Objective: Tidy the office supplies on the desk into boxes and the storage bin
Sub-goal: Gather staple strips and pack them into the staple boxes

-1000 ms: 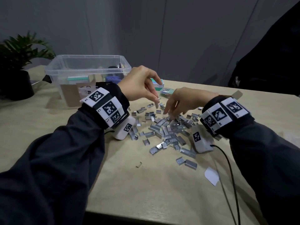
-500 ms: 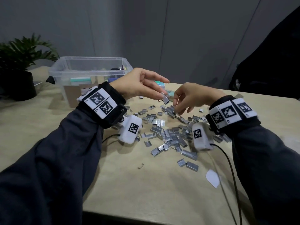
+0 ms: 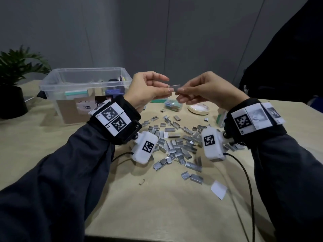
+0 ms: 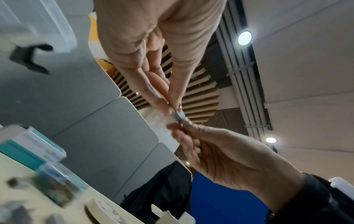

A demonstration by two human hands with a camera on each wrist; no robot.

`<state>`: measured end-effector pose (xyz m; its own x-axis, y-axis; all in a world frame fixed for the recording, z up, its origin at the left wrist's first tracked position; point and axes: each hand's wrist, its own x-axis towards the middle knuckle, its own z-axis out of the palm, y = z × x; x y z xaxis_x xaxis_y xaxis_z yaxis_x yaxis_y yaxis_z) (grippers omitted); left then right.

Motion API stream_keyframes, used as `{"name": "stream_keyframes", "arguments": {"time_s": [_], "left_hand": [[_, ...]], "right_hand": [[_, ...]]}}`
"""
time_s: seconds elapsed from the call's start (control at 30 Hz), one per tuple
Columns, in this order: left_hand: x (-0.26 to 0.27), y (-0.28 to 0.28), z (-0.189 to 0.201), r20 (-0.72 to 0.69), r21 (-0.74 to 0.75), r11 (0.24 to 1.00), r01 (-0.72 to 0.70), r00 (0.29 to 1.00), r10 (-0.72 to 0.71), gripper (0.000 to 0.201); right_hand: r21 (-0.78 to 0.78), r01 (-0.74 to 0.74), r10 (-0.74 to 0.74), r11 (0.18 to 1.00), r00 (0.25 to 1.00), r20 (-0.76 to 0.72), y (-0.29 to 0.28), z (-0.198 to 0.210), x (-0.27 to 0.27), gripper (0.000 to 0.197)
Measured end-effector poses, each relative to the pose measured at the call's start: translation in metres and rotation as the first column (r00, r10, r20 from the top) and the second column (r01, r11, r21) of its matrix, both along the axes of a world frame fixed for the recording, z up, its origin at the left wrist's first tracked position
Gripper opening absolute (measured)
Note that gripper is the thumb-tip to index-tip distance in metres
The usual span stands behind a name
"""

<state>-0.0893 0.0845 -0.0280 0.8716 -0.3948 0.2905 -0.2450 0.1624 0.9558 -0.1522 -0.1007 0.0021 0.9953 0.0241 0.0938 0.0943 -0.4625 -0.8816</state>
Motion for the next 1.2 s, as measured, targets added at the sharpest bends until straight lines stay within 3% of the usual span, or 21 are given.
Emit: {"name": "stream_keyframes", "arguments": {"time_s": [0.17, 0.33, 0.4, 0.47, 0.53, 0.57, 0.7, 0.87, 1.1, 1.2], "left_hand": [[-0.007, -0.044, 0.013, -0.018, -0.04, 0.998, 0.049, 0.999, -0.05, 0.024], [-0.007, -0.093, 0.021, -0.08, -0.068, 0.992, 0.109, 0.99, -0.115, 0.024], [-0.007, -0.109, 0.02, -0.155, 0.025, 0.986, 0.166, 0.975, -0.16, 0.02], [-0.008, -0.124, 0.017, -0.234, 0.161, 0.962, 0.221, 0.955, -0.18, 0.022], [-0.011, -0.138, 0.012, -0.279, 0.255, 0.932, 0.257, 0.943, -0.184, 0.024], [-0.013, -0.144, 0.01, -0.299, 0.28, 0.919, 0.276, 0.935, -0.19, 0.024], [-0.019, -0.159, 0.007, -0.382, 0.324, 0.89, 0.322, 0.905, -0.188, 0.028], [-0.025, -0.168, 0.004, -0.378, 0.375, 0.861, 0.345, 0.904, -0.198, 0.035], [-0.028, -0.173, -0.002, -0.405, 0.36, 0.862, 0.356, 0.892, -0.2, 0.041], [-0.027, -0.174, -0.003, -0.415, 0.342, 0.868, 0.359, 0.887, -0.203, 0.046]], "right_hand": [[0.143, 0.176, -0.197, 0.974, 0.969, 0.15, -0.025, 0.011, -0.009, 0.016], [0.069, 0.377, -0.383, 0.924, 0.917, 0.115, -0.064, 0.019, -0.02, 0.017], [-0.067, 0.557, -0.547, 0.828, 0.828, 0.128, -0.086, 0.016, -0.017, 0.019], [-0.347, 0.673, -0.68, 0.653, 0.723, 0.121, -0.105, 0.009, -0.011, 0.037], [-0.56, 0.661, -0.761, 0.499, 0.644, 0.082, -0.113, 0.0, -0.006, 0.057], [-0.601, 0.65, -0.779, 0.465, 0.623, 0.071, -0.115, -0.004, -0.004, 0.062], [-0.676, 0.608, -0.797, 0.416, 0.602, 0.051, -0.115, -0.012, 0.008, 0.074], [-0.825, 0.438, -0.802, 0.357, 0.596, -0.031, -0.111, -0.019, 0.023, 0.065], [-0.89, 0.322, -0.796, 0.324, 0.601, -0.072, -0.111, -0.032, 0.026, 0.045], [-0.907, 0.277, -0.753, 0.318, 0.655, -0.064, -0.118, -0.041, 0.033, 0.039]]}}
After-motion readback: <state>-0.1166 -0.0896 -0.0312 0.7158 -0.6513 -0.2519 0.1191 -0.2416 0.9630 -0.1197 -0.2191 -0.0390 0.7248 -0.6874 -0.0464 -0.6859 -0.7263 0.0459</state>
